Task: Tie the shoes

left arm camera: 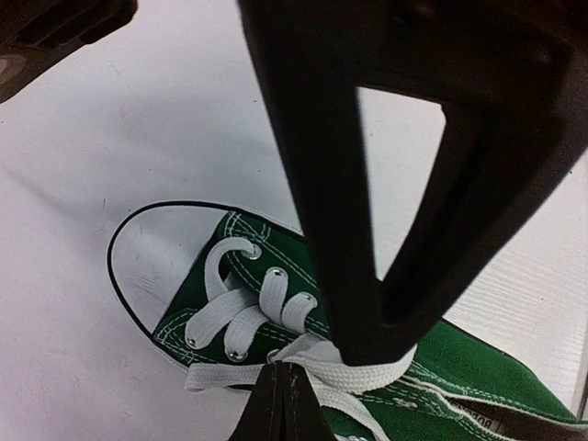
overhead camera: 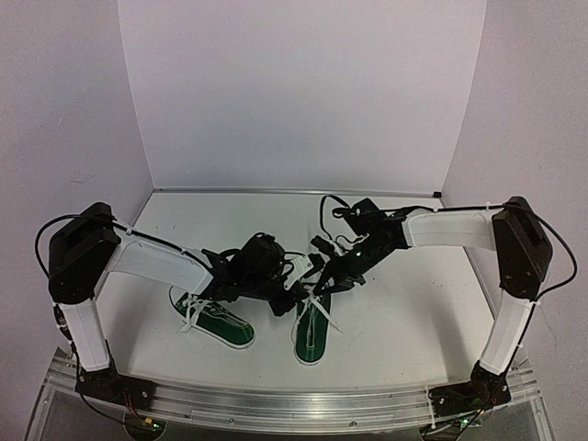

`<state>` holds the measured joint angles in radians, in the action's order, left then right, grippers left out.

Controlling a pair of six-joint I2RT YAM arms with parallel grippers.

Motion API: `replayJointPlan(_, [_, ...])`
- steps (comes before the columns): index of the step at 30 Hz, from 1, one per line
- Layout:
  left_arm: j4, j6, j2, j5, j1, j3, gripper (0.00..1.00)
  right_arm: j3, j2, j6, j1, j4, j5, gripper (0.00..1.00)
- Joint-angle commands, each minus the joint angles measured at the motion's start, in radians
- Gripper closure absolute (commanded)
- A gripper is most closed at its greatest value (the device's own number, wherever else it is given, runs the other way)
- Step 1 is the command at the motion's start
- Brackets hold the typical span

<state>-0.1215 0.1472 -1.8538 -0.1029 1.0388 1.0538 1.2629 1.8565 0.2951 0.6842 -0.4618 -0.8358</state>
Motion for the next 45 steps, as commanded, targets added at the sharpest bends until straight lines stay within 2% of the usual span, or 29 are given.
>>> replayJointPlan(1, [-0.085, -0.064, -0.013, -0.02, -0.006, -0.001, 1.0, 0.022, -0.026, -0.002, 0.004, 0.022, -0.038, 1.0])
replayJointPlan(7, [-0.131, -0.058, 0.007, -0.089, -0.004, -0.027, 1.0, 0.029, -0.016, 0.011, 0.005, 0.025, -0.012, 1.0])
replayJointPlan(18, [-0.09, -0.015, 0.121, -0.05, 0.004, -0.103, 1.0, -0.001, -0.045, 0.053, 0.005, 0.024, 0.098, 1.0])
replayJointPlan(35, [-0.149, -0.046, 0.009, -0.065, 0.011, -0.03, 1.0, -0.007, -0.062, 0.057, 0.005, 0.043, 0.06, 1.0])
replayJointPlan(45, [-0.184, -0.062, 0.035, -0.073, 0.01, -0.046, 1.0, -0.015, -0.06, 0.056, 0.005, 0.04, 0.05, 1.0])
